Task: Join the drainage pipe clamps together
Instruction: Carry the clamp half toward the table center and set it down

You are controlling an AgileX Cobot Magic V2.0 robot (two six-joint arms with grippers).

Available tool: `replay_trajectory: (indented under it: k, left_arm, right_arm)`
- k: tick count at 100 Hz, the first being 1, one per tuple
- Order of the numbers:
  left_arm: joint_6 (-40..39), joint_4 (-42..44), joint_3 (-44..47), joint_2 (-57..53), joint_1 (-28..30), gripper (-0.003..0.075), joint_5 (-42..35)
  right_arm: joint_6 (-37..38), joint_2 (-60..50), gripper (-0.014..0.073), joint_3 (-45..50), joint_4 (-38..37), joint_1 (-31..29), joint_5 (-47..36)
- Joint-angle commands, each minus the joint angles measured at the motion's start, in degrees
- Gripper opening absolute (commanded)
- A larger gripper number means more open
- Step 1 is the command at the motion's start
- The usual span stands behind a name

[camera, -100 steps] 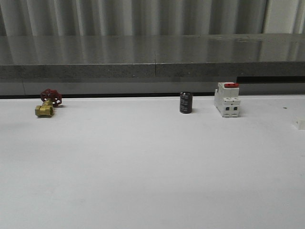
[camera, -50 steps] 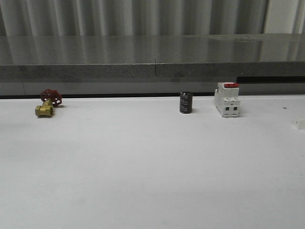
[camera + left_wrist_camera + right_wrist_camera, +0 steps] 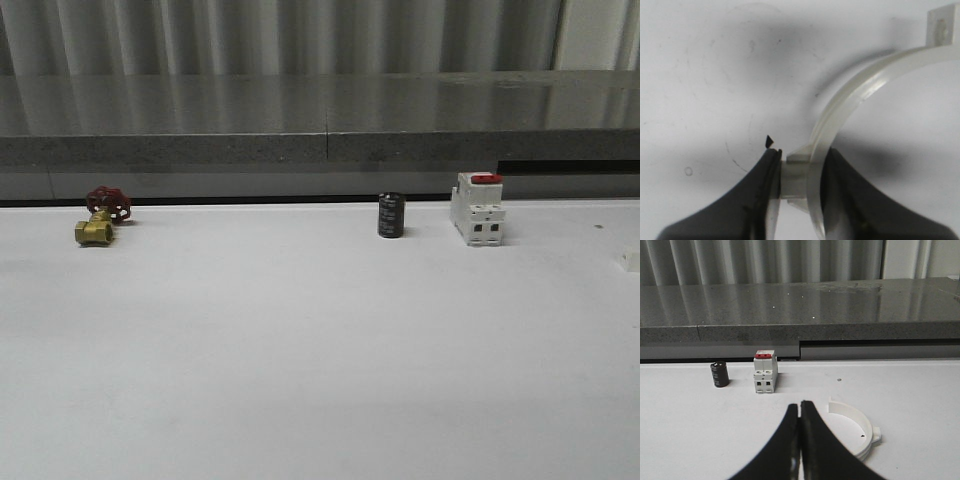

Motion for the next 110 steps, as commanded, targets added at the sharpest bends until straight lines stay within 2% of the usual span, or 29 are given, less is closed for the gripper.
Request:
replay_trajectory:
  k: [1, 16, 37, 56, 70, 91, 110]
  left_arm:
    - [-0.5, -3.3, -1.1, -6.2, -1.3, 0.0132, 1.8]
    - [-6.3, -3.2, -1.0, -10.2, -6.2, 0.0132, 4.6]
    - [-15.4, -2.6, -0.8, -11.7, -18.0, 0.0132, 3.6]
    - [-24.1, 1.2, 1.9, -11.7, -30.1, 0.0132, -1.9]
    - [-29.9, 1.8, 3.1, -11.3, -36.7, 0.0132, -7.1]
    - [-34.6, 2.2, 3.1, -8.1, -42.9, 0.0132, -10.5]
    - [-37.5, 3.0, 3.1, -3.9, -44.4, 0.0132, -11.1]
  right_arm:
    - [-0.3, 0.3, -0.0067, -1.2, 0.0, -0.4, -4.8]
    - [-0.3, 0.3, -0.0067, -1.2, 0.0, -0.4, -4.8]
    - [-0.3, 0.3, -0.0067, -1.2, 0.0, -0.4, -4.8]
    - [-0.3, 0.3, -0.0067, -1.2, 0.0, -0.4, -4.8]
    - [-0.3, 0.3, -0.0067, -1.2, 0.0, -0.4, -4.8]
    - [-0.3, 0.3, -0.0067, -1.2, 0.0, -0.4, -4.8]
    - [-0.3, 0.3, -0.0067, -1.2, 0.0, -0.4, -4.8]
